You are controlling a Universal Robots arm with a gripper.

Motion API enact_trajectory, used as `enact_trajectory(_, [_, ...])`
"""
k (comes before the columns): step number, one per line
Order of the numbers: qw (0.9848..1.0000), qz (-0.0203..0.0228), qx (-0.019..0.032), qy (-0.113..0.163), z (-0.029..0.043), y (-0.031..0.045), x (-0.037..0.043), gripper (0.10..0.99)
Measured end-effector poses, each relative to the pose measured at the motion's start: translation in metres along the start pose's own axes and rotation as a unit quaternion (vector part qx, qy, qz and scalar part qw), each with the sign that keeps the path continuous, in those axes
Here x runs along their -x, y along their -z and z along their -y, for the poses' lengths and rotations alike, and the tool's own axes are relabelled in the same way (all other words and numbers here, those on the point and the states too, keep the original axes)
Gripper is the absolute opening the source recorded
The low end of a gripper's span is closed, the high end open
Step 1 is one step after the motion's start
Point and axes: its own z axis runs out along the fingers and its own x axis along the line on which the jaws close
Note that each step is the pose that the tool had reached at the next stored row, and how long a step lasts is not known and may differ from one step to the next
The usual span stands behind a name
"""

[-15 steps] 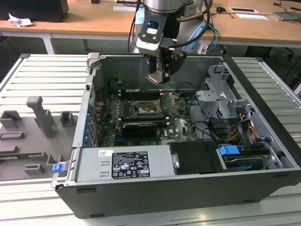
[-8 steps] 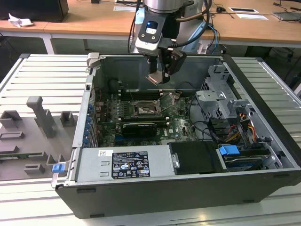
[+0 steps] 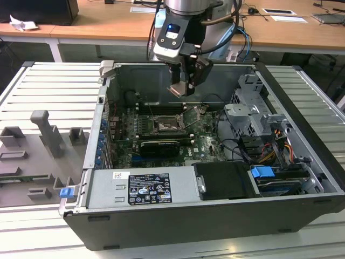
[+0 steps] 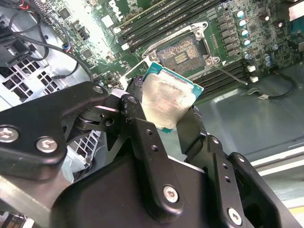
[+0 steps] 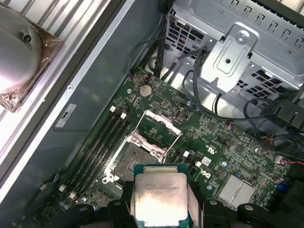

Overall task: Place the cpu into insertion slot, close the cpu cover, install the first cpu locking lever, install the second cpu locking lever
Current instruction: 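Place the cpu into insertion slot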

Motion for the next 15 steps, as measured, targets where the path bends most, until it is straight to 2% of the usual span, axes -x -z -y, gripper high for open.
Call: enact_trajectory(15, [0.9996, 0.0025, 0.0005, -0.029, 0.0, -0.0005, 0.0, 0.529])
